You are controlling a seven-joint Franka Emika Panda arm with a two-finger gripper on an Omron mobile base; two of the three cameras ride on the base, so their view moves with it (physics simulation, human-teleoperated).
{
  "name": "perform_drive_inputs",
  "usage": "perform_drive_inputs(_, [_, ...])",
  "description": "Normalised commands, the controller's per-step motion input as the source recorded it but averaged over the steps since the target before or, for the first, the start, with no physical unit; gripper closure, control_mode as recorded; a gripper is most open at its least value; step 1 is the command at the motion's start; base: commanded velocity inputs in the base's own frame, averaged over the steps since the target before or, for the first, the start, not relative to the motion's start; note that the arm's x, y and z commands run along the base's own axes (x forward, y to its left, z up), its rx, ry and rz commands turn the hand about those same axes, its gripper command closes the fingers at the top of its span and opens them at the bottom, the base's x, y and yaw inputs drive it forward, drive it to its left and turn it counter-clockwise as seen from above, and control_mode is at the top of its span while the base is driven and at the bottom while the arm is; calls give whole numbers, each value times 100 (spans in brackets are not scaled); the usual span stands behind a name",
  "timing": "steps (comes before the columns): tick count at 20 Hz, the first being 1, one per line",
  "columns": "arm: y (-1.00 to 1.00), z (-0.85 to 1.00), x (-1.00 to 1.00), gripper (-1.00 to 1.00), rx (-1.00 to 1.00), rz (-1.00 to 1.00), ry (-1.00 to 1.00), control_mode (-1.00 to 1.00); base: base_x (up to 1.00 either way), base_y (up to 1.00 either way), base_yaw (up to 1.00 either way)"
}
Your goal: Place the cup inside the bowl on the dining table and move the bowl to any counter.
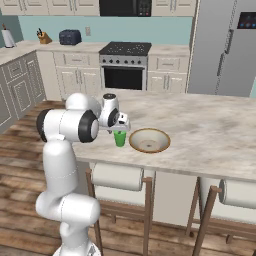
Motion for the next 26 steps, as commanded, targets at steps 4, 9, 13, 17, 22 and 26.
perform_drive_inputs(4, [0,0,0,100,0,0,0,-100,0,0,0])
perform_drive_inputs(9, [0,1,0,100,0,1,0,-100,0,0,0])
perform_drive_inputs(13, [0,14,-3,100,0,5,0,-100,0,0,0])
perform_drive_inputs(17, [0,18,-6,100,0,7,0,-100,0,0,0])
perform_drive_inputs(22, [0,14,0,100,-2,7,0,-100,0,0,0])
perform_drive_inputs(26, [0,26,0,100,-6,3,0,-100,0,0,0])
